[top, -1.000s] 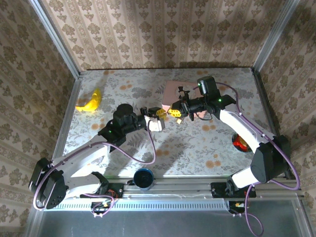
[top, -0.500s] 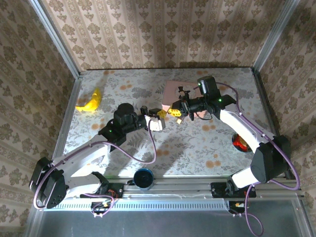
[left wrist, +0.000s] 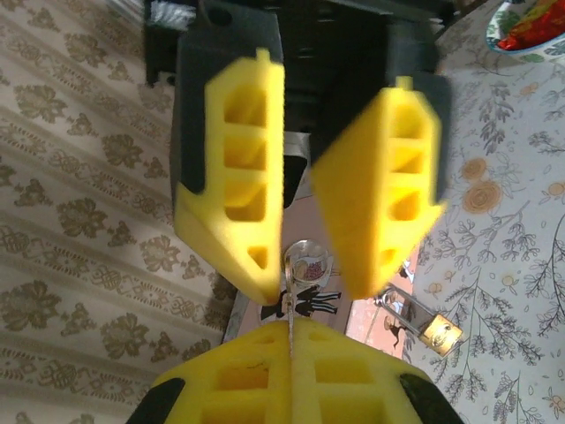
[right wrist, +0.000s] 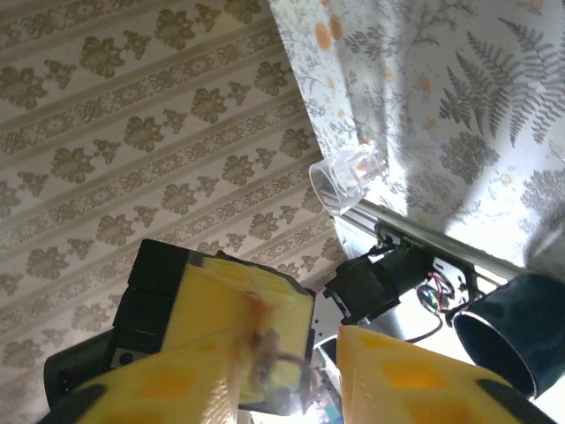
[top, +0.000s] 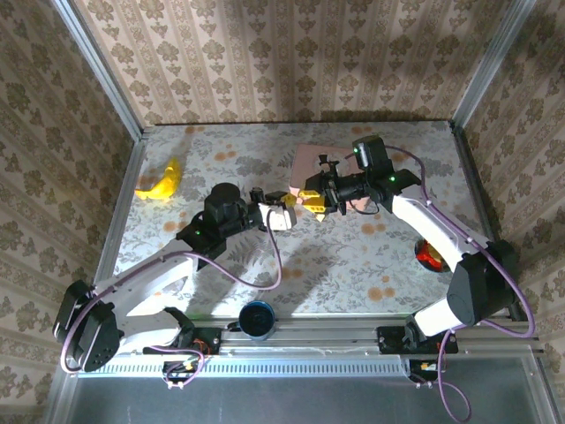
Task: Unlock the padlock with the key
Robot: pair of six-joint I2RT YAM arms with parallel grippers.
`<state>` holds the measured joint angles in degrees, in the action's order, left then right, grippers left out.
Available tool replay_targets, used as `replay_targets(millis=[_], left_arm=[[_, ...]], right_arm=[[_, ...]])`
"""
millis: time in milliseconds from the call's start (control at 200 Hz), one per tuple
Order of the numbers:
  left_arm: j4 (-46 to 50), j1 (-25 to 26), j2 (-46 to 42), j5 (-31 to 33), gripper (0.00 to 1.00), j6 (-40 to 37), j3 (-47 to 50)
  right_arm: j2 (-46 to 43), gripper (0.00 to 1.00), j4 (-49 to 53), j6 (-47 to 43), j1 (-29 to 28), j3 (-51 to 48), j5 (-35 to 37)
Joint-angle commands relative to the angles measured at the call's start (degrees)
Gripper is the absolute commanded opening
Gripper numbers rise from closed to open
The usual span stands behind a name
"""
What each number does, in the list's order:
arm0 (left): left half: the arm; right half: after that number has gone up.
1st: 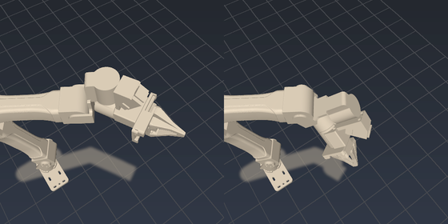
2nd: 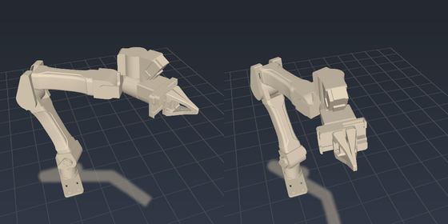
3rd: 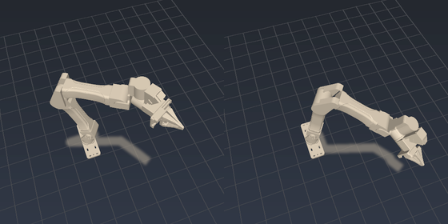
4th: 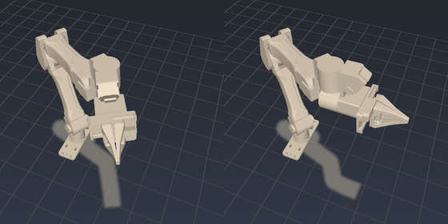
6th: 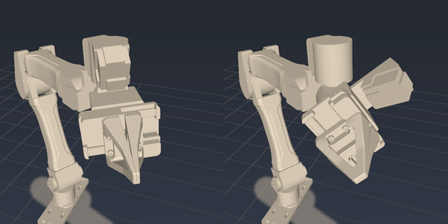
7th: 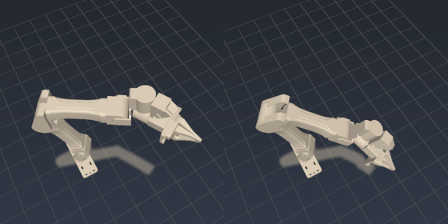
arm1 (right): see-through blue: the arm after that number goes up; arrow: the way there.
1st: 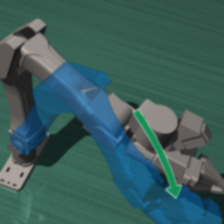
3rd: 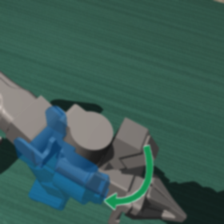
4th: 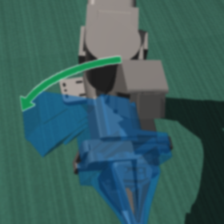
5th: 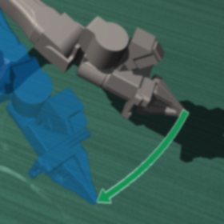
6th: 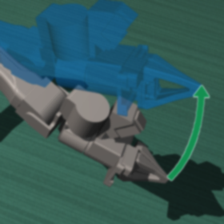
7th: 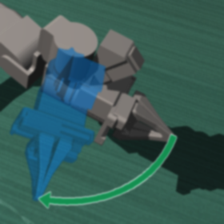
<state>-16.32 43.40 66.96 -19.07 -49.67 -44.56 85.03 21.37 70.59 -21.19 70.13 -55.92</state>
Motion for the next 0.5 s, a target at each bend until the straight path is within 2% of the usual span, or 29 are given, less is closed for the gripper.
replay_targets(millis=[0,145,210,290,385,495], left_arm=[[0.19,-0.12,-3.15,1.68,0.0,4.14,-1.24],[6.73,-0.55,-5.79,5.12,0.0,11.47,-3.17],[11.34,-0.71,-6.84,6.82,0.0,16.65,-5.14],[18.88,-1.58,-7.86,5.93,0.0,24.49,-8.39],[26.19,-3.7,-8.59,-0.15,0.0,36.27,-11.96],[30.6,-7.13,-8.7,-8.43,0.0,48.76,-13.61]], right_arm=[[-0.78,0.51,2.11,-5.36,1.12,1.15,0.06],[-3.46,0.66,2.34,-10.57,2.37,1.82,2.12],[-4.87,0.69,3.85,-15.09,2.53,2.37,4.3],[-9.41,0.72,5.65,-22.31,2.63,2.67,8.46],[-14.12,0.72,2.82,-29.4,2.52,0.3,11.51],[-19.27,0.71,-4.66,-33.56,2.51,-4.96,12.94]])
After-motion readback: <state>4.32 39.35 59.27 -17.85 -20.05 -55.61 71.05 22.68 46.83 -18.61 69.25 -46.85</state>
